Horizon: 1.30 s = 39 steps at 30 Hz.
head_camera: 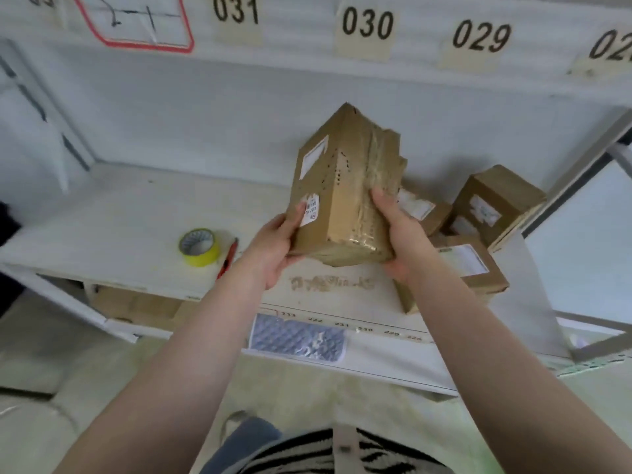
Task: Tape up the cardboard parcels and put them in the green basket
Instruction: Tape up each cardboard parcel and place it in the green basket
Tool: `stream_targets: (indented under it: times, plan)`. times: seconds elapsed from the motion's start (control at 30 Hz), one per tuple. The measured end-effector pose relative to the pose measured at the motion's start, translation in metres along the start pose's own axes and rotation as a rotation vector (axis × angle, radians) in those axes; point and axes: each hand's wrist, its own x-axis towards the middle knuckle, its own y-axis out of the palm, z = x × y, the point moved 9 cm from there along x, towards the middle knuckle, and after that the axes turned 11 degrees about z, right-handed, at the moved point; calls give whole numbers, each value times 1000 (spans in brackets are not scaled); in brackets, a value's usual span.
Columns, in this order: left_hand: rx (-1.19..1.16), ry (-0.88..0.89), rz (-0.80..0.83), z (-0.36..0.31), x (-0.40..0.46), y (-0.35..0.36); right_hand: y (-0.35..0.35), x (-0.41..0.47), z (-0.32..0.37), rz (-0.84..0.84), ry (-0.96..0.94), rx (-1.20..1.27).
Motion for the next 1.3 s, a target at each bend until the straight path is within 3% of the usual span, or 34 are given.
stream_targets:
  times: [0.1,0.2,0.33,0.43,0.53,0.67,0.73,0.83,0.97,1.07,1.17,1.3]
  plan:
    - [200,128,-153,-28,-10,-39,34,12,-12,-13,-80,-36]
    - [166,152,7,-52,-19,-49,85,26,-23,-15,-178,-254]
    - [131,204,-147,-63,-24,-139,160,48,-42,-30,-256,-393]
    - [11,114,-88,-51,-21,-213,199,70,-56,-94,-276,-481]
    - [-100,9,57,-37,-16,-261,226,92,-85,-120,-123,-455]
    - [-109,-74,216,-29,-8,-301,258,101,-127,-34,80,-257]
    - [-27,-63,193,-29,-1,-318,267,103,-136,-43,55,-197]
    - [125,7,15,-33,11,-344,270,115,-143,-136,-34,-210]
    - [122,-98,134,-28,10,-340,286,140,-163,-154,-33,-367]
    - [251,-39,31,-31,13,-370,297,169,-189,-63,33,-399]
    - [308,-98,28,-24,16,-396,278,195,-213,-134,165,-494]
    - [405,-267,18,13,29,-435,239,212,-219,-222,165,-1087]
